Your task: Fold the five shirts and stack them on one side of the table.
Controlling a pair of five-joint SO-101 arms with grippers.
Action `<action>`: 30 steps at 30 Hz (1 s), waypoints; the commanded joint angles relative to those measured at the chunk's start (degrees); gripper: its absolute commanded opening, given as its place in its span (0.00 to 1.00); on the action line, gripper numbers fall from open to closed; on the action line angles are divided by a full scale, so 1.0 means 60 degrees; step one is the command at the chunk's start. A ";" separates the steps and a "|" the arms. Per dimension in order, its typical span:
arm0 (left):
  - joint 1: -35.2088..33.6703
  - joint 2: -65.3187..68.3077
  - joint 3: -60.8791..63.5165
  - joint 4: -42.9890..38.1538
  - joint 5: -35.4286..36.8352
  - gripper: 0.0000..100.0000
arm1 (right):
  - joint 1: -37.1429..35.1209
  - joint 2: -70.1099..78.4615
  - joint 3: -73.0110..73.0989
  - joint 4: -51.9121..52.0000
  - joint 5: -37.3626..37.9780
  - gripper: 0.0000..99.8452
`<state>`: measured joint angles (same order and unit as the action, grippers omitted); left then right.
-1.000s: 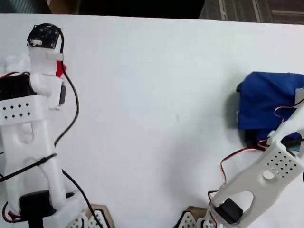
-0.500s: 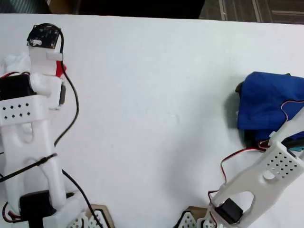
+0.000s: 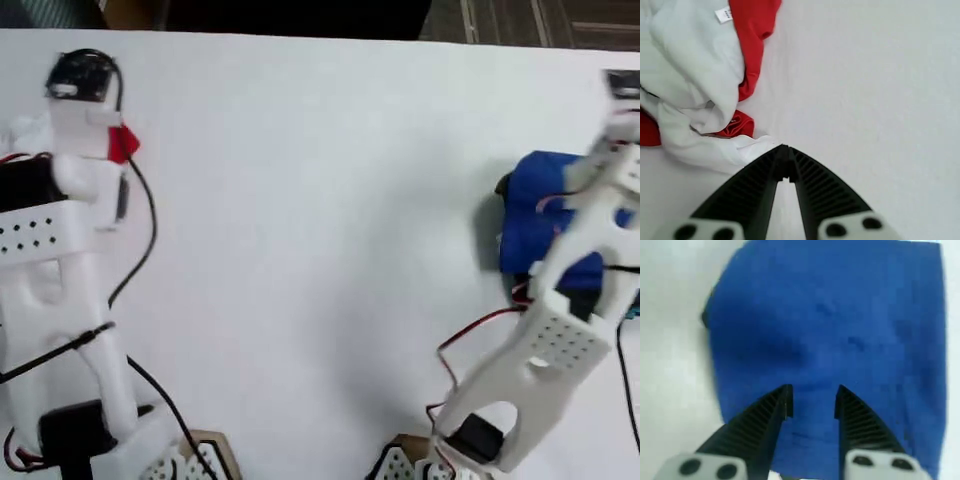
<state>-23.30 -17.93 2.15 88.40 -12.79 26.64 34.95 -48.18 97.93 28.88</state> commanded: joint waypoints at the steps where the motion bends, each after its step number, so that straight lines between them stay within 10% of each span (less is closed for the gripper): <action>1: -0.1333 -0.0293 -0.0081 -0.0689 -0.0396 0.03 | -0.1341 -0.1956 0.1817 0.0022 -0.0527 0.14; 13: -0.6183 -0.0264 0.0799 -0.2505 -0.2212 0.03 | -0.8066 -0.7026 0.7209 -0.1077 -0.1040 0.14; 24: -0.7736 0.0103 0.2879 -0.6930 -0.2813 0.18 | -0.8535 -0.9165 1.4637 -0.6161 -0.0440 0.24; 30: -0.6945 0.2154 0.2864 -0.7136 -0.2725 0.20 | -0.8535 -0.9516 1.5795 -0.6894 -0.0352 0.24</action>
<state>-67.96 -8.97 19.47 46.81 -29.49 -24.18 -18.77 45.71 58.20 26.15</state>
